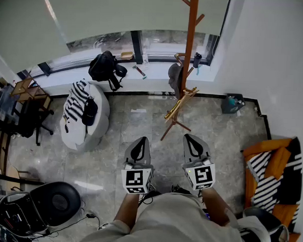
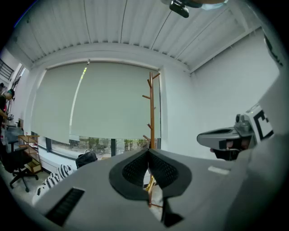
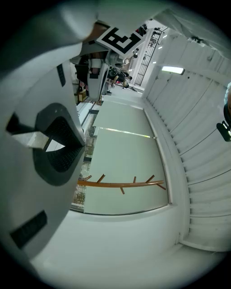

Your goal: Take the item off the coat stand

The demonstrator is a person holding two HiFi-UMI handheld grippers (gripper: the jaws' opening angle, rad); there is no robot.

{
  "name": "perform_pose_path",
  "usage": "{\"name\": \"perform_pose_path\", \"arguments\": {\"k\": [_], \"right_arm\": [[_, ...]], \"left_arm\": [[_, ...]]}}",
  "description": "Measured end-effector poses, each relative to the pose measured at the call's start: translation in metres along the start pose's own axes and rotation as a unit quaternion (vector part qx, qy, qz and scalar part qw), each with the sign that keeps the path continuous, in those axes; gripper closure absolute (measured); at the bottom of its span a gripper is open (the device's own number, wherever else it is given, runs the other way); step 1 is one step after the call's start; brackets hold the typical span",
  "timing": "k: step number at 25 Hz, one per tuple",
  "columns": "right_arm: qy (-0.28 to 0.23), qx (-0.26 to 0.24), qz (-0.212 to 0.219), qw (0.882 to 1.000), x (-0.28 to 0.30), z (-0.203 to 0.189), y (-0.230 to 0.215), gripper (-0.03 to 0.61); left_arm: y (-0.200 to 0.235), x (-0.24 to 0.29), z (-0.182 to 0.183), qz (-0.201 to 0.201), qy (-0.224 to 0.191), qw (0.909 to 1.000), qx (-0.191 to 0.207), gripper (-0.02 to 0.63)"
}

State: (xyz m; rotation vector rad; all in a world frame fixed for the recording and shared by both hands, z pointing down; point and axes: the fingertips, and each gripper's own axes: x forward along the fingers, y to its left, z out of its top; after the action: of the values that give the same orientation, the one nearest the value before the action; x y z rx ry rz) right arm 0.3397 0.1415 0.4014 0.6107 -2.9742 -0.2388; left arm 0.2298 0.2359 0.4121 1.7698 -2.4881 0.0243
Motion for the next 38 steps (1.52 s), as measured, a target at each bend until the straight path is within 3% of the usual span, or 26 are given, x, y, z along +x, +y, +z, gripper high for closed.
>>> {"name": "perform_pose_path", "arguments": {"k": [13,20,27,38], "right_arm": [[0.008,0.020,-0.015,1.000,0.028,-0.014,0.063,0.572],[0.049,0.012,0.003,0.999,0.062,-0.026,0.086,0.572],[0.037,0.021,0.013,0.999,0.160,-0.031,0.074,0.572],[0.016,0.037,0.052,0.998,0.324,-0.015,0.029,0.572]], "left_arm": [[0.048,-0.017,-0.024,-0.040,0.016,0.9991,-0.001,0.603],[0.082,-0.007,-0.047,-0.041,0.044,0.9979,-0.025,0.603],[0.146,0.054,-0.048,-0.023,0.055,0.9981,-0.015,0.603],[0.231,0.198,-0.012,-0.005,0.072,0.9974,-0.005,0.603]]}}
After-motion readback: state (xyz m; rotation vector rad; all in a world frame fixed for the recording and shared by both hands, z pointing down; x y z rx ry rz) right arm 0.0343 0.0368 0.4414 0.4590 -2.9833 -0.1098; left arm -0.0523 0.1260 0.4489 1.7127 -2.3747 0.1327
